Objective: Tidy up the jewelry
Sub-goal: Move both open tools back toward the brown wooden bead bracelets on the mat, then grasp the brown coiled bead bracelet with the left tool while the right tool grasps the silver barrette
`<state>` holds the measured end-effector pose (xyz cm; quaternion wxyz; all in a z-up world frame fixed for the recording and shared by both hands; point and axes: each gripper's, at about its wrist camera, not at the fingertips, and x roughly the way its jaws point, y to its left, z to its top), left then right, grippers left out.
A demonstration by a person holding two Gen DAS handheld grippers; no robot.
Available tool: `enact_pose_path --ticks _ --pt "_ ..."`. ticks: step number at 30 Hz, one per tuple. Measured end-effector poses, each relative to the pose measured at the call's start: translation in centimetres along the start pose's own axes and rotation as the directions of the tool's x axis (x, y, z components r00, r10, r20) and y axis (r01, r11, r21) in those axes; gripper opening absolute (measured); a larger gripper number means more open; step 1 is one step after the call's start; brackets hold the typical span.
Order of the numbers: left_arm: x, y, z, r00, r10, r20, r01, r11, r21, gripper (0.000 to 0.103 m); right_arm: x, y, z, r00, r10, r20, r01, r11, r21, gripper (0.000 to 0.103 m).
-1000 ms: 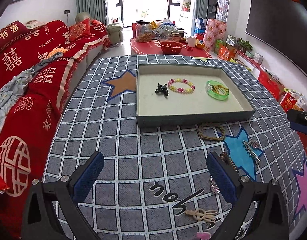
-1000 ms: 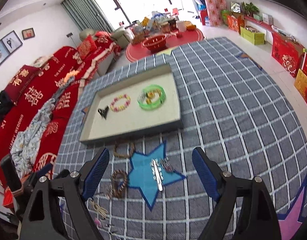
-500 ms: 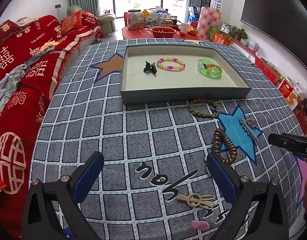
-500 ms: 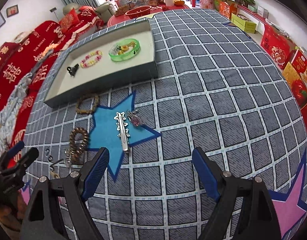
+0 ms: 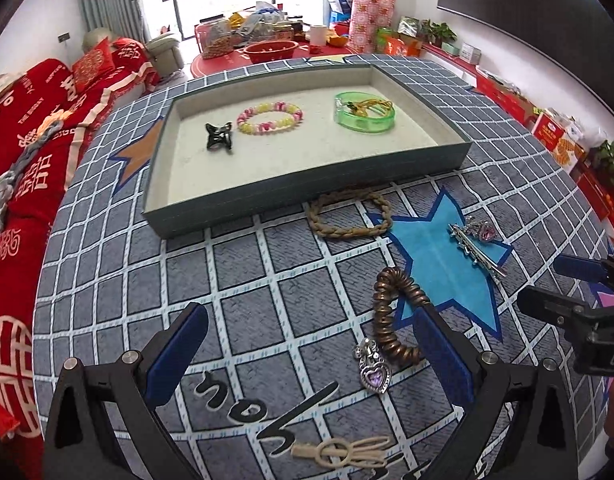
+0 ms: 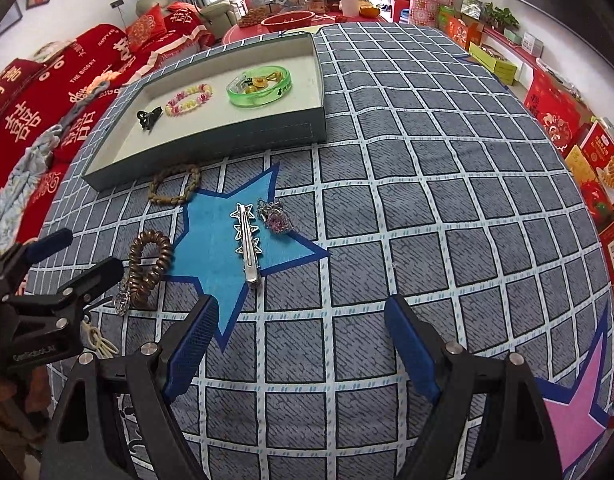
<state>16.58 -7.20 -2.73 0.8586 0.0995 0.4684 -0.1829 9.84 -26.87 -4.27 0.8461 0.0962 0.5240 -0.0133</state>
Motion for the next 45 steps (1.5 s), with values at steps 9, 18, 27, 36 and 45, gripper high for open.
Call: enact_pose_path --ticks 9,18,27,36,45 --pt "1.7 -0.8 0.6 0.999 -0.021 -0.049 0.024 0.999 0.048 0.084 0.5 1.0 -0.6 1.0 0.01 0.009 -0.01 0.999 -0.052 0.069" --pt "2.3 -1.1 0.8 0.997 -0.041 -0.06 0.044 0.997 0.057 0.057 1.7 3.2 -0.1 0.999 -0.018 0.035 0.022 0.992 -0.121 0.052" --pt "1.8 -0.8 0.7 0.996 -0.074 -0.041 0.076 0.996 0.053 0.024 2.0 4.4 0.4 0.999 -0.018 0.037 0.023 0.989 -0.146 0.011" --pt "-1.5 1.3 1.0 0.995 -0.081 0.05 0.081 0.997 0.0 0.024 -0.2 3.4 0.7 0.996 0.059 0.063 -0.053 0.994 -0.093 0.011" --pt "-4.6 3.4 2.0 0.99 -0.069 0.127 0.074 0.997 -0.037 0.024 -3.0 2.2 2.6 0.985 0.137 0.107 -0.135 0.991 -0.025 0.011"
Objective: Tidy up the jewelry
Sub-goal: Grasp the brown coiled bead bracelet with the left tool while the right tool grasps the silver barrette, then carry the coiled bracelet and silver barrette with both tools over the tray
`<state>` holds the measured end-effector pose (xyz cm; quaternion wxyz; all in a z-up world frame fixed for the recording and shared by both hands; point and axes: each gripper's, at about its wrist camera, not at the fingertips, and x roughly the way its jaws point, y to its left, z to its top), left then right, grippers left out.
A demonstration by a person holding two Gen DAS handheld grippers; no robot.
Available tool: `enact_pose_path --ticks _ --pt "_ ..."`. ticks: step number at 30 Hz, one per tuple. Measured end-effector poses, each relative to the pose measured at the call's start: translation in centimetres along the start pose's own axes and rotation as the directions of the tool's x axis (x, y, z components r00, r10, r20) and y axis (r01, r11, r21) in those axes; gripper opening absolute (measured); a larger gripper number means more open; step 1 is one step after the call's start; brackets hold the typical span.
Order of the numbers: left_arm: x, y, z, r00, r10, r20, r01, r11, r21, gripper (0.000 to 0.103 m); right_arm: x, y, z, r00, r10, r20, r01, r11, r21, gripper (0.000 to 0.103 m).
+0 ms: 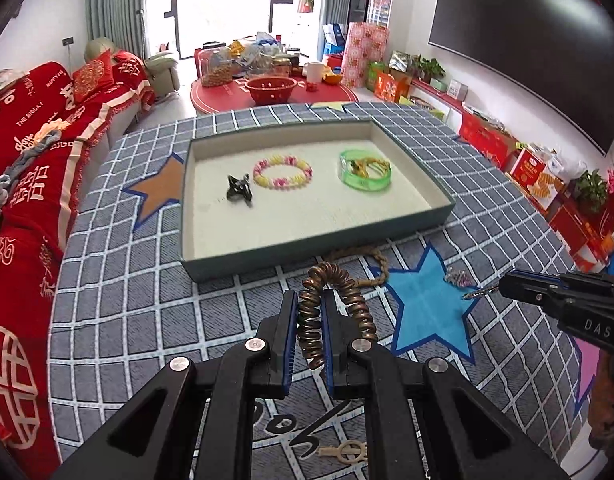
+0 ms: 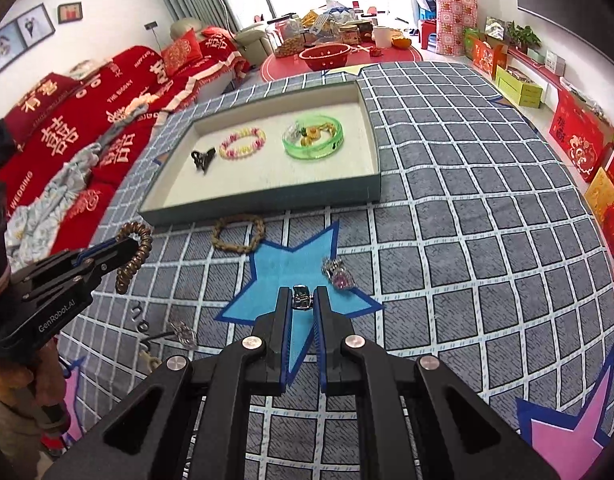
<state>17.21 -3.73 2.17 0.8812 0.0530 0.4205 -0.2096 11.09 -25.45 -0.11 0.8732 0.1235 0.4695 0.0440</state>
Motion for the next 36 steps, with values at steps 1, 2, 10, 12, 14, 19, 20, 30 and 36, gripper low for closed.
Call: enact_pose_path --ticks 1,2,10,12,14,19,20,30,36 --pt "-0.3 0.2 0.2 1.0 0.005 0.009 -0.005 1.0 -0.002 0.024 -0.2 -0.1 0.2 1.0 0.005 0.004 -0.005 1.0 0.007 0.011" --pt "-0.4 0.2 0.3 1.0 0.008 0.015 -0.008 1.0 -0.003 0.024 -0.4 -0.2 0.3 1.0 0.009 0.008 -0.009 1.0 0.012 0.011" --pt "-1.2 1.0 1.6 0.998 0.026 0.048 -0.025 1.0 -0.015 0.024 -1.6 -0.1 3.2 0.998 0.027 0.052 -0.028 0.999 0.02 0.011" --pt "-1.2 1.3 2.2 0.998 0.03 0.055 -0.029 0.999 -0.021 0.024 -1.7 0.0 4.2 0.997 0.032 0.066 -0.034 0.999 0.022 0.011" --pt "-0.9 1.6 2.8 0.998 0.038 0.058 -0.036 0.999 -0.026 0.024 -1.7 0.1 5.4 0.996 0.043 0.079 -0.045 0.999 0.029 0.011" --pt "0.5 2.6 4.2 0.998 0.045 0.045 -0.042 0.998 -0.048 0.024 -0.7 0.1 8.4 0.993 0.072 0.092 -0.077 0.996 0.053 0.011" --pt "0.8 2.7 4.5 0.998 0.052 0.044 -0.05 0.998 -0.048 0.024 -0.4 0.0 8.9 0.993 0.08 0.089 -0.085 0.995 0.06 0.011" --pt "6.0 3.6 6.7 0.997 0.08 -0.013 -0.081 0.995 -0.056 0.024 5.9 0.7 11.6 0.987 0.163 0.009 -0.164 0.982 0.093 0.011" --pt "9.1 4.0 7.4 0.994 0.097 -0.053 -0.1 0.993 -0.058 0.024 9.8 0.0 12.1 0.987 0.154 -0.047 -0.148 0.983 0.112 0.011"
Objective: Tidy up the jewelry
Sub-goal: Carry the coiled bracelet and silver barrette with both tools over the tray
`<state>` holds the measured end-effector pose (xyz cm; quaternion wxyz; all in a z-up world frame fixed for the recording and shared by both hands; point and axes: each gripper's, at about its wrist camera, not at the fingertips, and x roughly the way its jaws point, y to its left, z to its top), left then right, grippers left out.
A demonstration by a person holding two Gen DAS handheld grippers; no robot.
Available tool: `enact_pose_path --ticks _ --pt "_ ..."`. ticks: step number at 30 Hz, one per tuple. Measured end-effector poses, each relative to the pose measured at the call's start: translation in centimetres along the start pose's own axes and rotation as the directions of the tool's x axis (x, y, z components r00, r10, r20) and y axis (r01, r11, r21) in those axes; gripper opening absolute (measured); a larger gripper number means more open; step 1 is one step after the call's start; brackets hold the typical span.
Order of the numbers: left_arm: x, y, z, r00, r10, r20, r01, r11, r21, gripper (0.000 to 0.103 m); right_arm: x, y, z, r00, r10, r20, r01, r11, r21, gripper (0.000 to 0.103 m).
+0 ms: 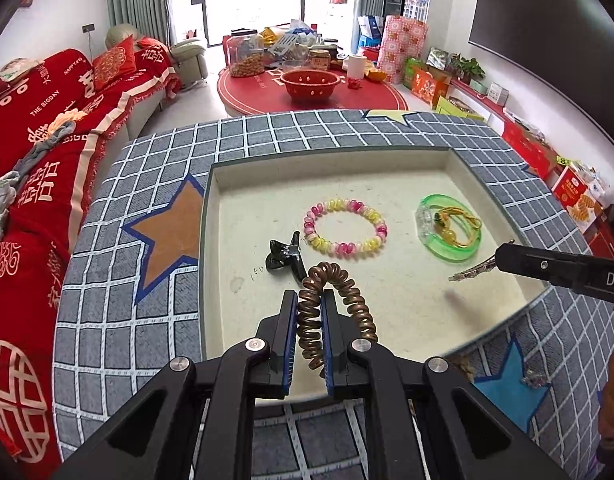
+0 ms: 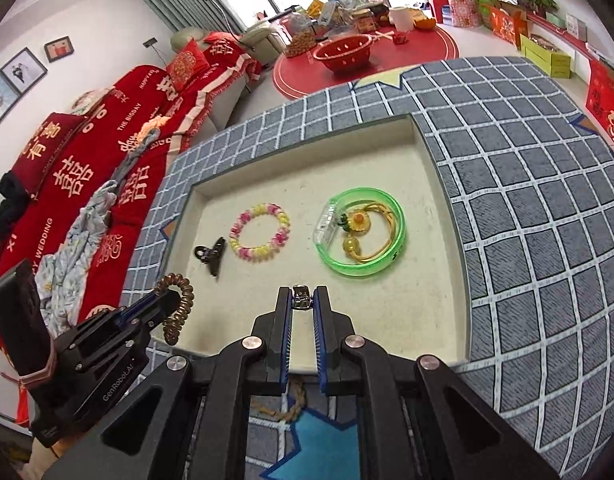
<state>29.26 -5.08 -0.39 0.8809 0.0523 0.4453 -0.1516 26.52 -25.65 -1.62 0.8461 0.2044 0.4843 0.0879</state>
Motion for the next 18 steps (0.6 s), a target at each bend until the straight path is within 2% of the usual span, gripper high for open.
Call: enact_pose_path --ticks 7,14,18 --pt "2.4 -0.1 0.1 0.999 0.031 -0.03 -0.031 0.999 0.013 0.024 1.0 -2.4 1.0 0.999 -0.037 0.006 0.037 0.999 0.03 0.011" --pt "3.3 -0.5 0.1 0.995 0.092 -0.035 -0.09 0.995 0.039 0.024 1.0 -3.7 1.0 1.0 -0.018 0.008 0.018 0.998 0.062 0.013" --pt "3.3 -1.0 0.0 0.992 0.119 -0.032 -0.117 0.991 0.067 0.025 1.1 -4.2 0.6 1.0 -0.024 -0.006 0.024 0.997 0.075 0.017"
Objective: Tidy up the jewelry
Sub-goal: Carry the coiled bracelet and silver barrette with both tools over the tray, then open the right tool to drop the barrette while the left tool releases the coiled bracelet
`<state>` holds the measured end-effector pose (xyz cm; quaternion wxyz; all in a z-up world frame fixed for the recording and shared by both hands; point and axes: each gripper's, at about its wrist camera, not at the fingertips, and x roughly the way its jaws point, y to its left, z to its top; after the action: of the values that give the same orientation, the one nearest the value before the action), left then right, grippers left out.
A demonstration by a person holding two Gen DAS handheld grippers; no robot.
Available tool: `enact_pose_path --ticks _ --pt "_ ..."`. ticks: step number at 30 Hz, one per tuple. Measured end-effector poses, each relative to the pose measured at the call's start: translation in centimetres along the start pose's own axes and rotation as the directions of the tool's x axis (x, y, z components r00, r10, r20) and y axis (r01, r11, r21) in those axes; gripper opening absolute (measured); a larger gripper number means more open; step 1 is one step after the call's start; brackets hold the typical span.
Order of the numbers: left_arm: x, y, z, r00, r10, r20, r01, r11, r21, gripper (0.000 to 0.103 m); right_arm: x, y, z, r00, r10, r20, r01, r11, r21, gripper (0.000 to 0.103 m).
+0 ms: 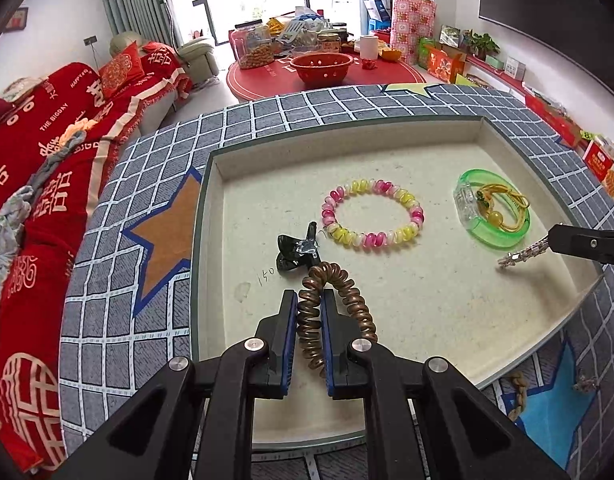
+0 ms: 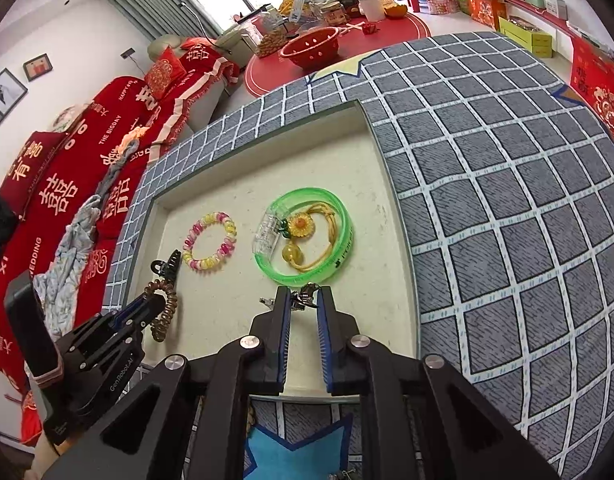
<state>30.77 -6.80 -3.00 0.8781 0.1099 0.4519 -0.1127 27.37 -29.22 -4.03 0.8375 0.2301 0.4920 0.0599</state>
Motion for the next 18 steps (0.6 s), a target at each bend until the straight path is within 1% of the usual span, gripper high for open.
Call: enact_pose_path --ticks 3,8,10,11,13,15,18 --pt "0.1 -0.3 -0.1 1.0 0.01 -0.003 -0.01 1.0 0.012 0.025 0.1 -0.4 -0.4 1.0 0.001 -0.007 -0.001 1.0 0.005 0.019" --pt "0.0 -0.5 0.0 1.0 0.028 -0.002 -0.028 0.999 0.018 0.025 0.5 -0.6 -0.5 0.999 -0.026 -0.028 0.026 1.0 -0.002 0.02" --pt "0.0 -0.5 0.0 0.999 0.035 -0.001 -0.035 0.999 0.019 0.025 0.6 -0.6 -0.6 0.999 -0.03 -0.032 0.03 1.0 -0.003 0.028" --pt "-0.1 -0.5 0.0 0.999 0.038 -0.001 -0.038 0.999 0.018 0.025 0.6 -0.6 -0.6 0.999 -0.032 -0.032 0.032 0.999 -0.006 0.03" --pt "-0.1 -0.4 0.0 0.999 0.042 0.001 -0.042 0.999 0.014 0.025 0.5 -0.4 -0.6 0.999 -0.038 -0.029 0.037 0.999 -0.017 0.042" --pt "-0.3 -0.4 0.0 0.999 0.045 0.004 -0.045 0.999 0.01 0.025 0.2 -0.1 -0.6 0.999 -0.036 -0.023 0.035 0.999 -0.026 0.045" --pt "-0.5 -0.2 0.1 0.999 0.045 0.01 -0.045 0.999 0.006 0.025 -0.4 0.5 -0.7 0.999 -0.031 -0.007 0.031 0.999 -0.043 0.046"
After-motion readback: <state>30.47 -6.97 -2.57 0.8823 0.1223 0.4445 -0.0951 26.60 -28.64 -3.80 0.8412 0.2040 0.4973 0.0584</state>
